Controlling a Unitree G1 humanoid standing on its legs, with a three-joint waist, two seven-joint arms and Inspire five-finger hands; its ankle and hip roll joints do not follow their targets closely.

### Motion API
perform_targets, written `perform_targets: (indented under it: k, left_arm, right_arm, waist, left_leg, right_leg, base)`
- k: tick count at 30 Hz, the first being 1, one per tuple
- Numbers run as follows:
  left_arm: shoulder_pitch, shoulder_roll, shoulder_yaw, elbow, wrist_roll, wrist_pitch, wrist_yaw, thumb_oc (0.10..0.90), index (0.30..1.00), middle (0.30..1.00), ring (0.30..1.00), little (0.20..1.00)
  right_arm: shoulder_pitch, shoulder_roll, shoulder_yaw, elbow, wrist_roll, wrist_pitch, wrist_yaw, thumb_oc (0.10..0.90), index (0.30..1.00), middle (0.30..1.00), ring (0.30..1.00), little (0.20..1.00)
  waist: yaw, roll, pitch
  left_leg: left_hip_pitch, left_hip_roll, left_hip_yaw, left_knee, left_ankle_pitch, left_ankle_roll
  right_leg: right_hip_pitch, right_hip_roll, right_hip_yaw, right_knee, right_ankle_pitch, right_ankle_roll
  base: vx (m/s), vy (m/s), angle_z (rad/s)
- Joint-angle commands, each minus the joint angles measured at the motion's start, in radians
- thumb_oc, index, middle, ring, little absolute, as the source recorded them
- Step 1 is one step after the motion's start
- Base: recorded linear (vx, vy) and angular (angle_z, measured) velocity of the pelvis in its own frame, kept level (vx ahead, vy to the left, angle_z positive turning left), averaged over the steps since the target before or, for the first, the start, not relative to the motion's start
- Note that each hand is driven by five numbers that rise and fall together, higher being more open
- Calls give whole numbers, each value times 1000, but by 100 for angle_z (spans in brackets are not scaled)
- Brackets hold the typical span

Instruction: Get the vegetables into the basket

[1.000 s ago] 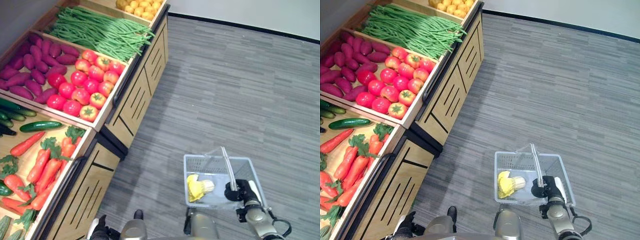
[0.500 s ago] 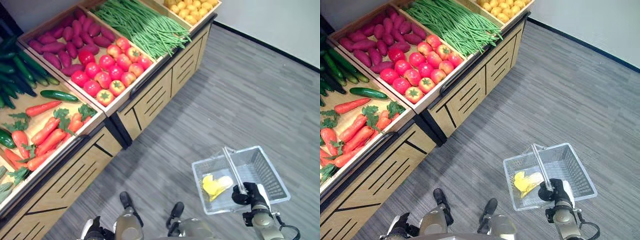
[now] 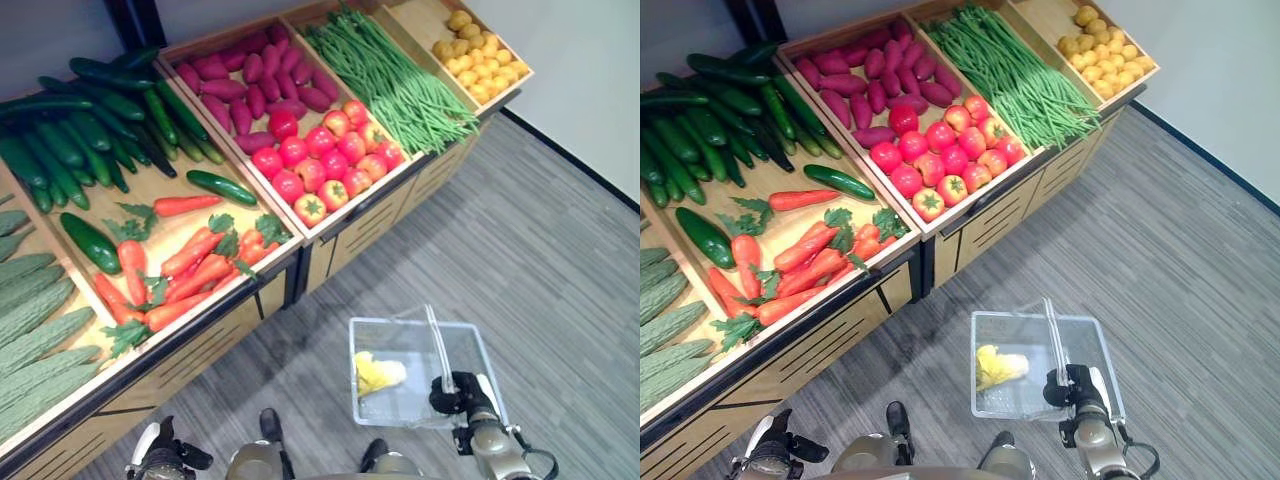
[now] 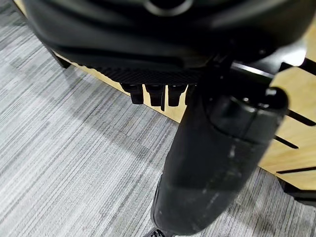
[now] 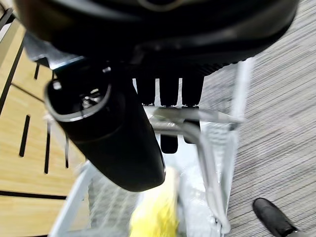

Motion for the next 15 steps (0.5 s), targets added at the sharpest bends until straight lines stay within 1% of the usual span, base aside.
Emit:
perform_targets:
  k: [1,2,3,4,6,7,8,9,11,13,14,15]
  left_arm:
    - [22,-2,17,-20,-32,-23,17,900,1000,1000,1000,1000]
    - [17,-2,12,-25,-37,-28,17,900,1000,1000,1000,1000]
    - [11,-2,7,-28,-43,-32,17,900,1000,1000,1000,1000]
    - [7,-2,2,-29,-43,-35,17,900,1000,1000,1000,1000]
    - [-13,4,-9,-25,-44,-41,22,900,1000,1000,1000,1000]
    - [-17,5,-9,-21,-45,-42,20,900,1000,1000,1000,1000]
    - [-23,6,-13,-24,-50,-45,23,900,1000,1000,1000,1000]
    - [-26,7,-16,-22,-47,-46,24,900,1000,1000,1000,1000]
    - [-28,8,-19,-20,-52,-47,20,900,1000,1000,1000,1000]
    - [-29,8,-19,-9,-52,-48,19,900,1000,1000,1000,1000]
    - [-25,2,-13,9,-52,-48,19,900,1000,1000,1000,1000]
    - [-23,1,-7,19,-58,-46,24,900,1000,1000,1000,1000]
  right_arm:
    - [-22,-106,-45,-83,41,-68,-52,400,300,300,300,300]
    - [-22,-107,-46,-65,45,-68,-53,400,300,300,300,300]
    - [-23,-109,-50,-52,51,-68,-56,400,300,300,300,300]
    - [-22,-108,-53,-46,54,-67,-57,400,300,300,300,300]
    - [-20,-110,-60,-18,59,-68,-59,400,300,300,300,300]
    - [-15,-109,-65,-9,64,-69,-60,400,300,300,300,300]
    - [-2,-105,-72,17,69,-69,-56,400,300,300,300,300]
    - [4,-105,-78,35,74,-68,-53,400,300,300,300,300]
    - [9,-104,-85,68,74,-63,-45,400,300,300,300,300]
    - [10,-103,-89,98,75,-60,-41,400,300,300,300,300]
    - [0,-106,-86,160,63,-49,-33,400,300,300,300,300]
    - [-6,-113,-84,185,53,-45,-35,400,300,300,300,300]
  waist:
    - [-19,6,28]
    - [-26,12,30]
    - [-33,20,33]
    - [-36,20,31]
    - [-52,20,34]
    - [-59,17,34]
    - [-68,12,34]
    - [-73,10,34]
    - [-74,3,36]
    - [-74,0,35]
    - [-65,0,25]
    - [-63,4,21]
  left_leg:
    - [-25,72,-7,-6,17,-76]
    - [-17,72,-25,-12,18,-80]
    - [-16,75,-51,-11,19,-89]
    - [-16,77,-67,-11,20,-94]
    - [-8,79,-112,-1,6,-104]
    - [-4,79,-131,12,-7,-108]
    - [3,76,-173,41,-31,-115]
    - [4,75,-195,58,-45,-117]
    - [9,72,-226,85,-63,-124]
    - [11,73,-241,93,-71,-128]
    - [16,86,-252,103,-72,-140]
    - [14,97,-263,100,-63,-148]
  right_leg:
    - [-14,108,87,-134,78,33]
    - [-26,119,110,-156,65,26]
    - [-32,119,133,-208,53,21]
    - [-31,112,140,-245,63,21]
    - [-50,104,206,-325,78,30]
    - [-58,96,230,-352,88,35]
    - [-71,80,271,-394,113,47]
    - [-76,76,283,-411,119,51]
    - [-71,72,263,-406,128,55]
    - [-57,75,249,-407,116,53]
    - [-37,87,222,-406,105,49]
    - [-24,99,214,-415,101,42]
  base:
    - [58,23,61]
    - [101,-62,39]
    - [139,-101,40]
    - [146,-158,56]
    - [172,-163,88]
    - [267,-225,122]
    - [264,-239,106]
    - [255,-269,92]
    - [157,-222,111]
    - [104,-206,120]
    - [105,-291,63]
    - [133,-386,39]
